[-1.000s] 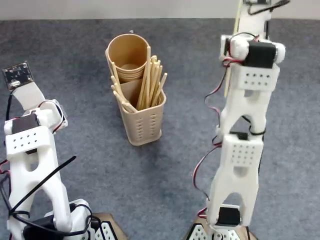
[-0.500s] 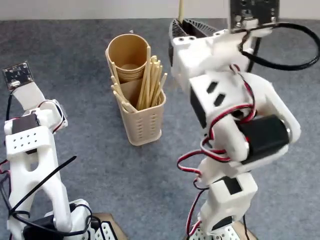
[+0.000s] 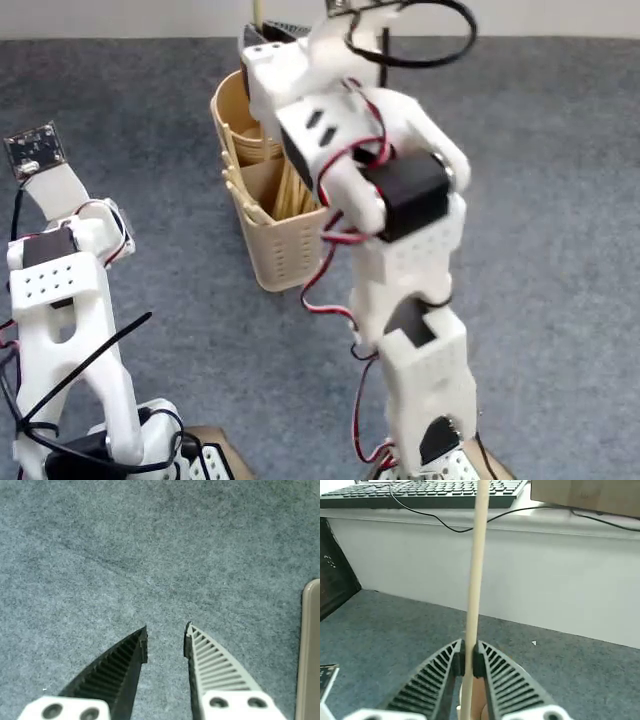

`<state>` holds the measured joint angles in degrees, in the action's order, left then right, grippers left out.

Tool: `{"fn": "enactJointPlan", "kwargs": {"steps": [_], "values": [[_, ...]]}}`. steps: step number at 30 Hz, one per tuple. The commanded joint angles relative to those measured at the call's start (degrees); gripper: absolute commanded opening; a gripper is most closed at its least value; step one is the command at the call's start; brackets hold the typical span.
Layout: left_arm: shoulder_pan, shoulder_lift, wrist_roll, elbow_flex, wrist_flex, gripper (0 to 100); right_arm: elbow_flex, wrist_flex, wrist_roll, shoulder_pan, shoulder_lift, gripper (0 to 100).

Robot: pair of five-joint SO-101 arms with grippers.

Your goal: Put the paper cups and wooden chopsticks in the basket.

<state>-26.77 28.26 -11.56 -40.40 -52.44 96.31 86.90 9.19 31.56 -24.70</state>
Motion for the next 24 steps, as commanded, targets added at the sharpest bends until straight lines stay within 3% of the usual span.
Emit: {"fn": "enactJointPlan", "kwargs": {"steps": [1,15,21,24], "values": [[0.9,1.8,-0.6,0.2,1.0,15,6.5,-3.4,-0.8,-2.1,-1.3,0.5],[0.9,1.8,-0.6,0.2,1.0,15,6.5,-4.2,-0.8,-2.6,-2.5,0.9],[0.9,1.8,-0.6,0.2,1.0,15,6.5,-4.1,-0.8,-2.6,-2.5,12.5],[0.9,1.8,-0.6,0.2,1.0,15,6.5,-4.2,-0.8,-2.6,-2.5,13.5]]}}
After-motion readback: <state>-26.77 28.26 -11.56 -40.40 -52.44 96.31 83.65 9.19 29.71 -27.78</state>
